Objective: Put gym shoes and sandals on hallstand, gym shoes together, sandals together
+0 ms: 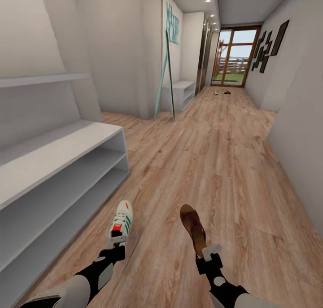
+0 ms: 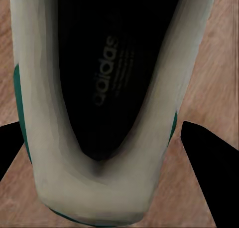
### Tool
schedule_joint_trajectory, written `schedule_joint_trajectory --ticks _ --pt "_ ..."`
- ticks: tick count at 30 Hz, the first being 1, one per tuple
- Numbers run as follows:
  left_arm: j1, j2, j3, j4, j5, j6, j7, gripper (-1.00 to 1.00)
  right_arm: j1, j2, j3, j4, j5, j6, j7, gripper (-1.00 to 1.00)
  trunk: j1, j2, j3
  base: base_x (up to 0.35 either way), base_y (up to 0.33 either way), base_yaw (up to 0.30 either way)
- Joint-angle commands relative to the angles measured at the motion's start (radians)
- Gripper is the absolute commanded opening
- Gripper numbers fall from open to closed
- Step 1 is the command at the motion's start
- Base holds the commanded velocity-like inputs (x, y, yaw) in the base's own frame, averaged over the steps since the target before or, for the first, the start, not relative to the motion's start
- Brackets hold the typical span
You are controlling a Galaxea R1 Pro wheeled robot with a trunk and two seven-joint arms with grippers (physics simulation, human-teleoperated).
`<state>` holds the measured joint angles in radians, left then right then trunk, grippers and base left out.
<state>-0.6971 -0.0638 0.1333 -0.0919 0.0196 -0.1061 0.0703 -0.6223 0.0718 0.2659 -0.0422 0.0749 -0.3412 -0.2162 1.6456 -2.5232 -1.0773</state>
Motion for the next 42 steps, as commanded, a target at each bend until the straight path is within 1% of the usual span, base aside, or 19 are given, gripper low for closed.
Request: schedule_joint_trajectory --ticks 1,3,8,25,30,42 --pt "-0.001 -0.001 0.005 0.003 0.002 -0.004 0.002 -1.0 0.0 0.0 0.003 0.001 0.008 0.0 -0.008 -1.0 0.0 0.0 -0.001 0.0 -0.325 0.045" --pt "-0.001 -0.002 0.005 0.006 0.003 -0.003 0.003 -1.0 0.0 0.0 0.003 0.001 0.008 0.0 -0.008 -1.0 0.0 0.0 -0.001 0.0 -0.274 0.045" --pt "-0.001 -0.007 0.007 0.014 0.003 -0.003 0.003 -1.0 0.0 0.0 0.003 0.001 0.008 0.001 -0.008 -1.0 0.0 0.0 -0.001 0.0 -0.067 0.221" --pt "-0.001 -0.008 0.008 0.033 0.004 -0.003 0.003 -1.0 0.001 0.001 0.004 0.001 0.01 0.001 -0.008 -1.0 0.0 0.0 -0.001 0.0 -0.004 0.295" --pt "-0.001 -0.008 0.009 0.054 0.002 -0.004 0.003 -1.0 0.001 0.002 0.005 -0.001 0.011 0.001 -0.007 -1.0 0.0 0.0 -0.001 0.0 0.0 0.3" --pt "-0.001 -0.007 0.009 0.06 0.002 -0.003 0.004 -1.0 0.001 0.002 0.006 -0.001 0.011 0.001 -0.006 -1.0 0.0 0.0 -0.001 0.0 0.0 0.3"
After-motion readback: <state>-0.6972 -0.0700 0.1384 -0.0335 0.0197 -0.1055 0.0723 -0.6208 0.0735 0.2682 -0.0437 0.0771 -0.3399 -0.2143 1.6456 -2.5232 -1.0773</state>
